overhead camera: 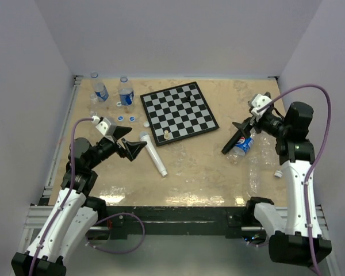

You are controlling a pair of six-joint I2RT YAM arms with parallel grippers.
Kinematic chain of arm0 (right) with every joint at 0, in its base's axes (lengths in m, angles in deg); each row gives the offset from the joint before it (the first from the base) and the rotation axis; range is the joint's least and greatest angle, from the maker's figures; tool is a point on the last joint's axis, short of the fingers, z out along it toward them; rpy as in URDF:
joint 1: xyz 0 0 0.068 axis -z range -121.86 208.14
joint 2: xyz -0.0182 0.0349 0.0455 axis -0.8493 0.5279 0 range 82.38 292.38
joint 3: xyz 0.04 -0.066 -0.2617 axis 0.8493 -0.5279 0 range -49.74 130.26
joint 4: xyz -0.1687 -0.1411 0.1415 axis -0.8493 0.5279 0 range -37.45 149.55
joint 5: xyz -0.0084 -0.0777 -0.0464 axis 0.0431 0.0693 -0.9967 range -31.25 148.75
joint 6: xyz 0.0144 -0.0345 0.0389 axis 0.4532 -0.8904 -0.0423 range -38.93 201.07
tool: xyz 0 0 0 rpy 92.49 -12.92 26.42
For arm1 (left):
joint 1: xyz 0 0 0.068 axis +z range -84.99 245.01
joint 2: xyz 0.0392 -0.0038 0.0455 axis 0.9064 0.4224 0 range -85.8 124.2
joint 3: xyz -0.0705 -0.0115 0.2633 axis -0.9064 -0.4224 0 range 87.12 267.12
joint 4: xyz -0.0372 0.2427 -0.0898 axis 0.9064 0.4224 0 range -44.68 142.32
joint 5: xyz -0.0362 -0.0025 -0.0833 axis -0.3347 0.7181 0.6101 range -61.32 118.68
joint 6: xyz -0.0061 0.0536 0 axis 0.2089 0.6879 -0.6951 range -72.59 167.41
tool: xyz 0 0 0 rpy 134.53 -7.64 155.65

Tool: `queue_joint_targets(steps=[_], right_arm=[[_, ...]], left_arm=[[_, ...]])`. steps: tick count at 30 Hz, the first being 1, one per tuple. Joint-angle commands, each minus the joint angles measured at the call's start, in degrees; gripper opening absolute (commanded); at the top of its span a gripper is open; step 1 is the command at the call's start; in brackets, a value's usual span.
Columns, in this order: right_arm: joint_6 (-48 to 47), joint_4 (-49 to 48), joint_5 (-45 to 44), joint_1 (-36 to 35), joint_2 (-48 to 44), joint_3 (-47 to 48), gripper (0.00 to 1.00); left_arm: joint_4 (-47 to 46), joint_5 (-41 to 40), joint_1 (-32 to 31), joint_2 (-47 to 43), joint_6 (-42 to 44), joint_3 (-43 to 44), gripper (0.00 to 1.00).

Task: Unscrew the bottle caps
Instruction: Pick up the plastic bottle from the corner of the board.

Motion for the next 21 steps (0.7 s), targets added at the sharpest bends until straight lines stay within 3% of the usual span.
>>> queue_joint_targets(steps=[1,10,17,21], right_arm=[[-26.81,22.07,2.77,0.21,6.39,8.34,0.98],[-46.06,34.03,-10.75,0.21,13.43,16.08,0.98],[-62.15,39.4,-16.83,0.03,21.51,14.6,0.98],[-60.67,35.64,-20.61,-0.58,25.99,13.19,0.98]], left_arm=[[-2.06,0.5,0.23,-1.14,-0.39,-0.07,1.0],[-1.97,0.41,0.23,-1.85,-0.39,0.01,1.0],[-2.15,0.67,0.23,-2.2,-0.48,-0.07,1.0],[-2.15,0.67,0.23,-2.29,-0.48,0.01,1.0]])
